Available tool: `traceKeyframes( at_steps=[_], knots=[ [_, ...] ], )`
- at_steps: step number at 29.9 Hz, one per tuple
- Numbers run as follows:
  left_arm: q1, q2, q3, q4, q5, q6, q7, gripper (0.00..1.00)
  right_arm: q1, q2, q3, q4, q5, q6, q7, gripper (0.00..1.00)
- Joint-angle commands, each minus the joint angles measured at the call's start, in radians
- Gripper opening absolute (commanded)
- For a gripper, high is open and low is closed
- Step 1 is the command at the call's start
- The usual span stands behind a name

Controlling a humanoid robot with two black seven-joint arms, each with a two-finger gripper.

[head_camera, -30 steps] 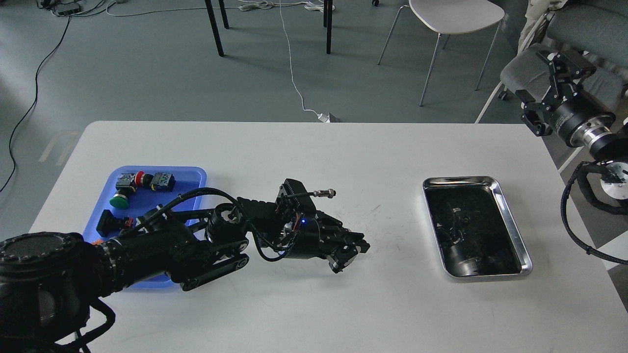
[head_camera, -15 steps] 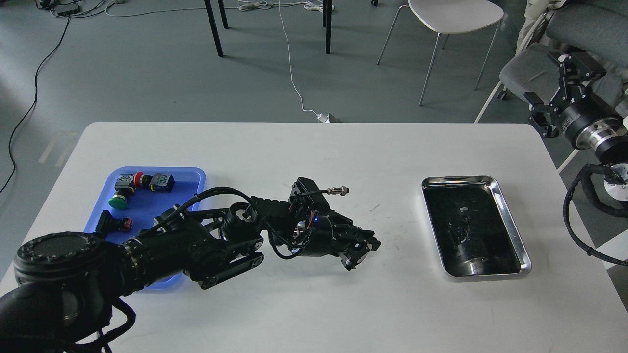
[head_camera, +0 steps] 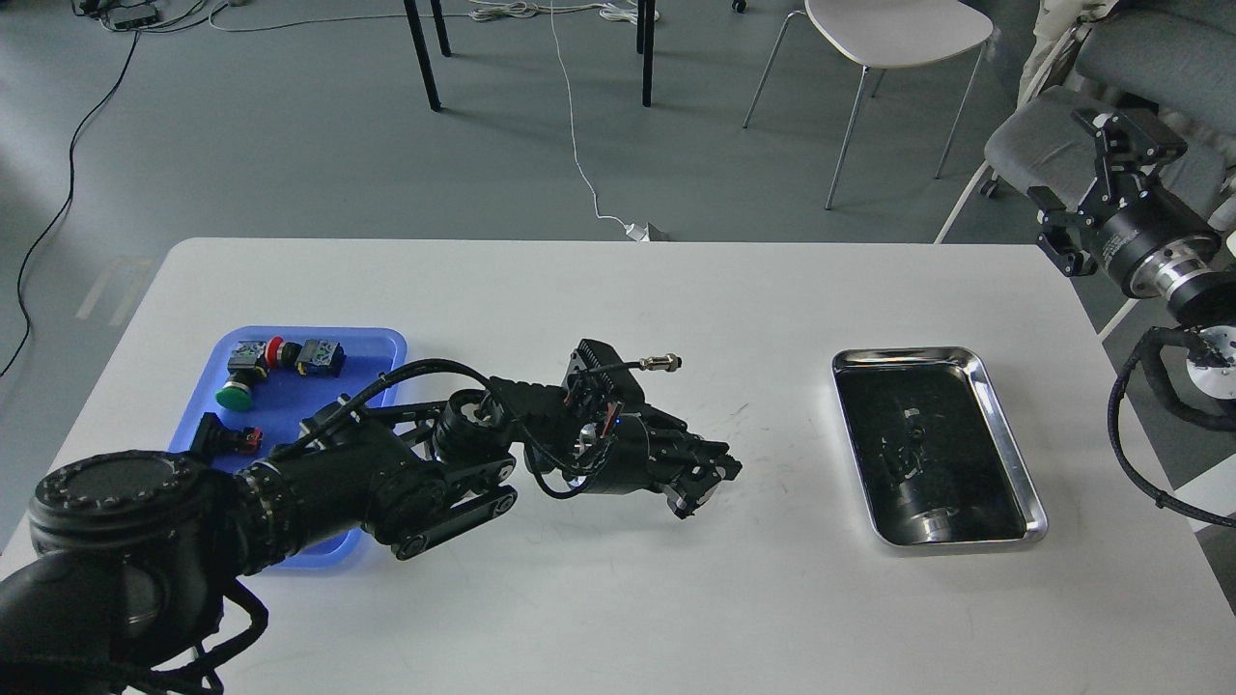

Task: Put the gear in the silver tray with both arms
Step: 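Lift the black gear and carry it toward the table middle, then lower the gear onto the table and open the left gripper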

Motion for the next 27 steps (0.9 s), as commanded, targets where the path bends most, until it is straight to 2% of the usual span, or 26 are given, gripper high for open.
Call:
traceKeyframes(
  at_steps=[1,27],
  knots=[
    [-0.001,0.0,0.0,0.022,-0.005,0.0,0.0,0.1,-0.001,0.0,-0.002,0.0,0.0,0.0,0.0,0.89],
    [-0.031,0.0,-0.003,0.019,-0.169,0.008,0.0,0.1,-0.022,0.014,-0.009,-0.031,-0.002,0.011,0.003,0.91]
  ],
)
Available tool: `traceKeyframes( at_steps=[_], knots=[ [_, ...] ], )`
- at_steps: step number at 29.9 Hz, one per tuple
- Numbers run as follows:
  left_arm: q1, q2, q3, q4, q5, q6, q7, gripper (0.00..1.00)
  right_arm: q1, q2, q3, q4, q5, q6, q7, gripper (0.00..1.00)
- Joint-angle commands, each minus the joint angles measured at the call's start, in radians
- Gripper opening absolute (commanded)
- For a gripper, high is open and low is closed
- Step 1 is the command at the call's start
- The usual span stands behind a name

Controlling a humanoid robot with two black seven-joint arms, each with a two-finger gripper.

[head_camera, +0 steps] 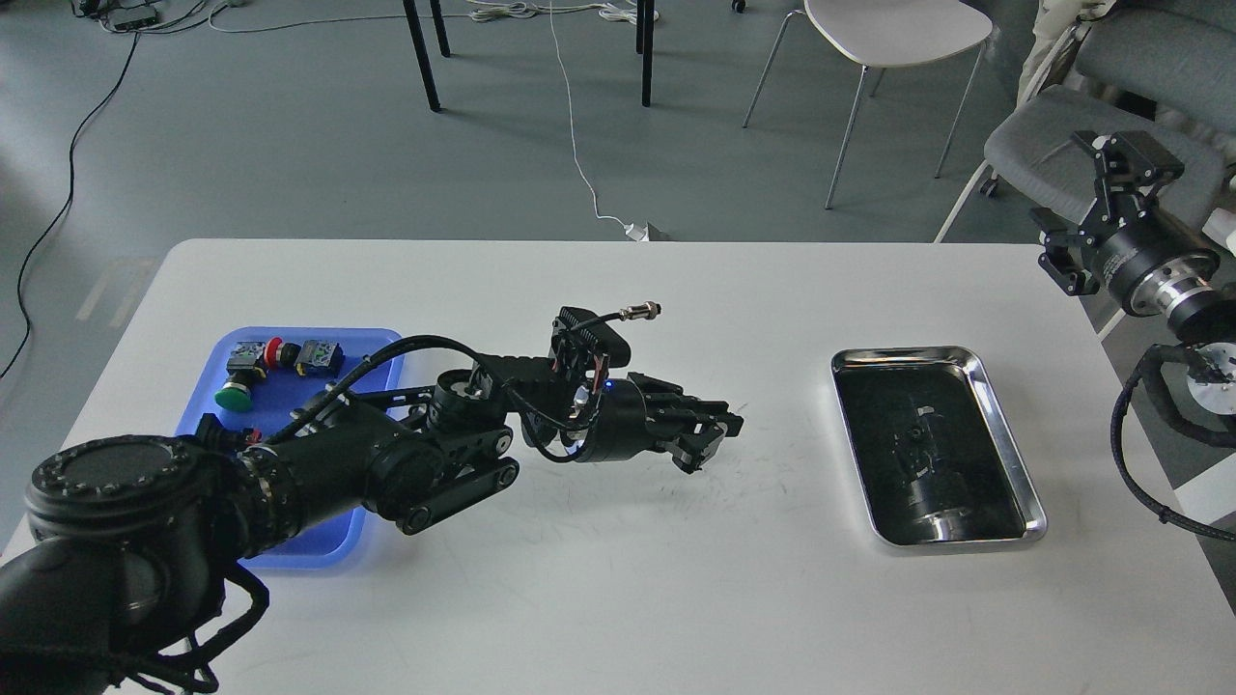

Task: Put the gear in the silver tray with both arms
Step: 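Lower the gear onto the table and open the left gripper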

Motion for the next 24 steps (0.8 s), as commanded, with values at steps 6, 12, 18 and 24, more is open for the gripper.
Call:
traceKeyframes(
  at_steps=[6,12,18,24],
  knots=[
    [0.005,0.0,0.0,-0.005,-0.003,0.001,0.0,0.1,-0.002,0.011,-0.001,-0.001,0.0,0.0,0.0,0.91],
    [0.017,0.0,0.014,-0.054,0.012,0.001,0.0,0.1,-0.002,0.022,-0.003,-0.007,-0.001,0.0,0.0,0.91],
    [0.007,0.0,0.079,-0.058,0.025,0.009,0.0,0.1,0.0,0.02,-0.005,-0.007,-0.009,0.002,0.0,0.92],
    [0.007,0.0,0.079,-0.045,0.032,0.024,0.0,0.1,0.0,0.022,-0.003,-0.007,-0.009,0.002,0.0,0.92]
  ],
)
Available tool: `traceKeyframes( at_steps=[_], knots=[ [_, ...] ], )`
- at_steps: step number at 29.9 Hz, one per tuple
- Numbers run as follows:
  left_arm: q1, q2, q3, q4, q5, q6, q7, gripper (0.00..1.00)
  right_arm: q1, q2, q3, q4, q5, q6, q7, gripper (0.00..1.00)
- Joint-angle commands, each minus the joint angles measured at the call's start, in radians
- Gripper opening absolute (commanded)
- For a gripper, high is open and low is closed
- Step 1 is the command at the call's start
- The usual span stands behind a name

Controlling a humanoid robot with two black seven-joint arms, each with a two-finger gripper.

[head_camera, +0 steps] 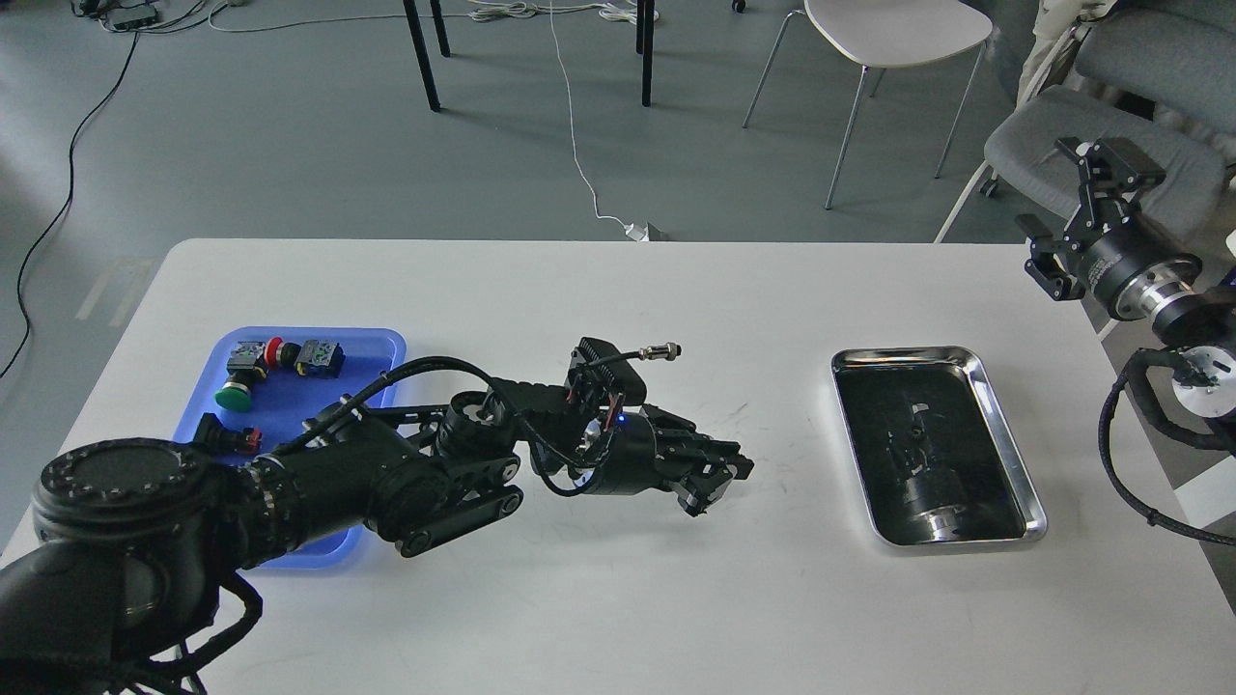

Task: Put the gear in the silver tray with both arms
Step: 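Lower the gear onto the table and open the left gripper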

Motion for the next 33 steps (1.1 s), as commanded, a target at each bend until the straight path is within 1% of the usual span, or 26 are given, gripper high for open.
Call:
traceKeyframes(
  at_steps=[1,5,9,12,19,28,33],
  knots=[
    [0.0,0.0,-0.001,0.003,0.002,0.003,0.0,0.1,0.001,0.001,0.001,0.0,0.0,0.0,0.0,0.92],
    [0.001,0.0,-0.001,0.005,-0.004,0.003,0.0,0.12,0.001,0.0,0.001,0.0,0.0,0.0,0.0,0.92],
    [0.004,0.0,-0.005,0.002,-0.009,0.001,0.0,0.2,0.001,0.0,0.001,0.0,0.0,0.0,0.0,0.92],
    [0.003,0.0,-0.007,0.0,-0.014,0.001,0.0,0.21,0.001,-0.002,0.0,0.0,0.0,0.0,0.0,0.92],
    [0.001,0.0,-0.008,-0.001,-0.023,0.0,0.0,0.31,0.001,-0.003,0.0,0.0,-0.002,0.0,0.0,0.92],
    [0.001,0.0,-0.01,-0.001,-0.037,0.0,0.0,0.36,0.001,-0.006,0.0,0.002,-0.002,0.0,-0.002,0.92],
    [0.001,0.0,-0.024,-0.001,-0.038,0.001,0.0,0.42,0.001,-0.011,-0.013,0.003,-0.006,0.0,-0.003,0.92]
  ],
)
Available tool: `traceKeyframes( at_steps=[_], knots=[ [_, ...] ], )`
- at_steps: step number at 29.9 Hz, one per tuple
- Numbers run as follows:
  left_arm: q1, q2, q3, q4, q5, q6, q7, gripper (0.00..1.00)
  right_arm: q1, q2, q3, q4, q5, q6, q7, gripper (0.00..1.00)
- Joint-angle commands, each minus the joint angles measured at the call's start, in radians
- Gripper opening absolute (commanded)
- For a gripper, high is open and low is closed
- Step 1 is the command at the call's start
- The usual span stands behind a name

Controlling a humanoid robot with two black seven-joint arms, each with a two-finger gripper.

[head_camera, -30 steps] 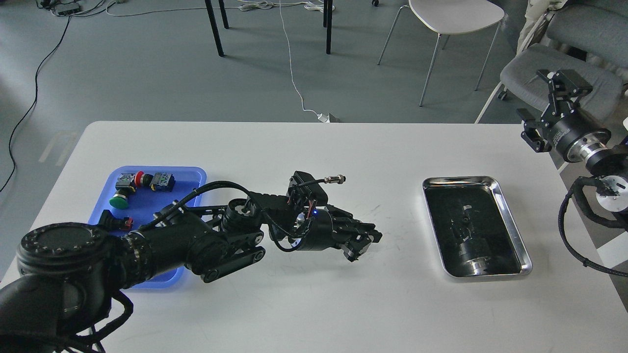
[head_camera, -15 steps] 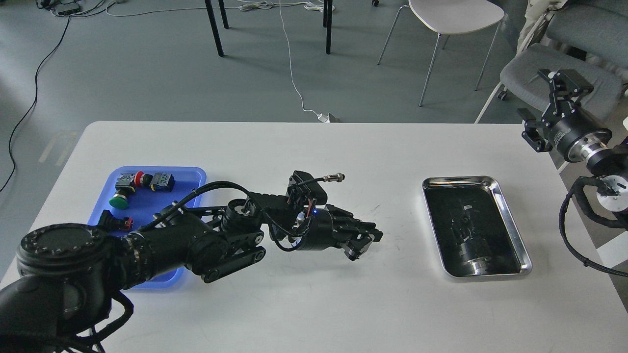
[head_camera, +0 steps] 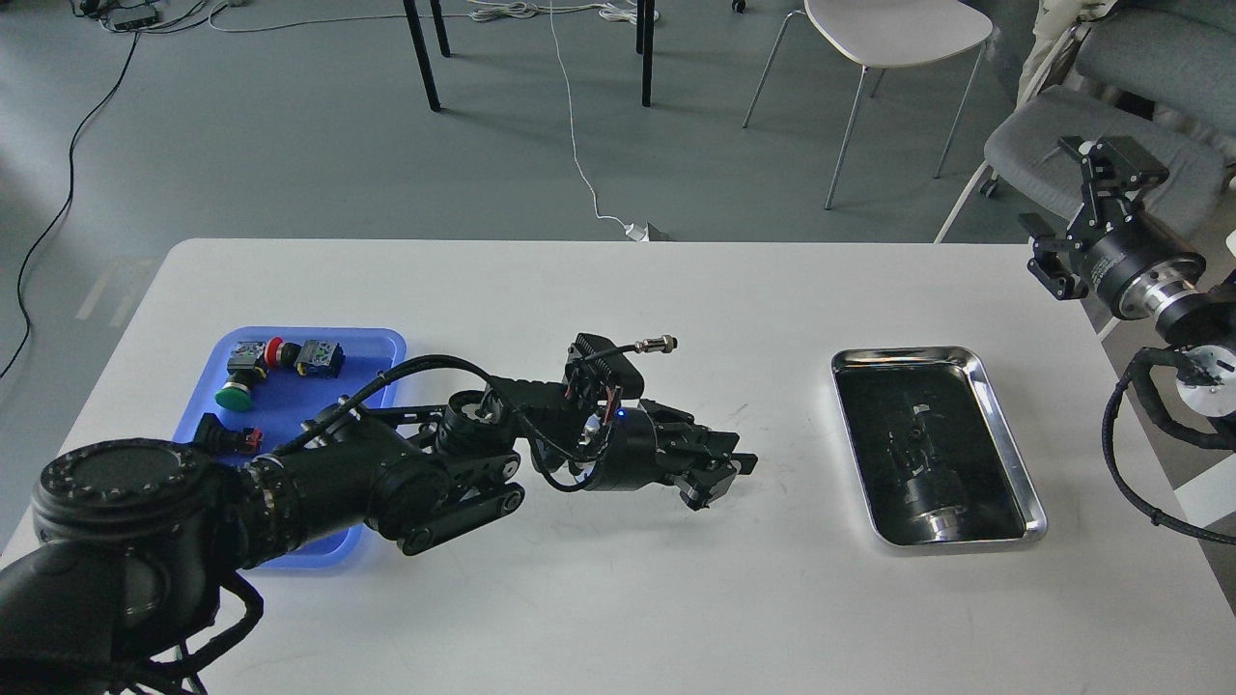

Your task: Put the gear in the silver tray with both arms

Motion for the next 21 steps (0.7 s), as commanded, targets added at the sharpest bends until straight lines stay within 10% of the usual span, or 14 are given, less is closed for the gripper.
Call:
traceKeyframes(
  at_steps=[1,21],
  knots=[
    [0.0,0.0,-0.025,-0.001,-0.005,0.001,0.0,0.43,0.002,-0.003,-0.021,0.001,-0.002,0.0,-0.001,0.92],
    [-0.064,0.0,-0.225,0.005,-0.183,0.032,0.0,0.72,0.273,-0.022,-0.405,0.029,-0.02,0.051,-0.062,0.92]
  ],
)
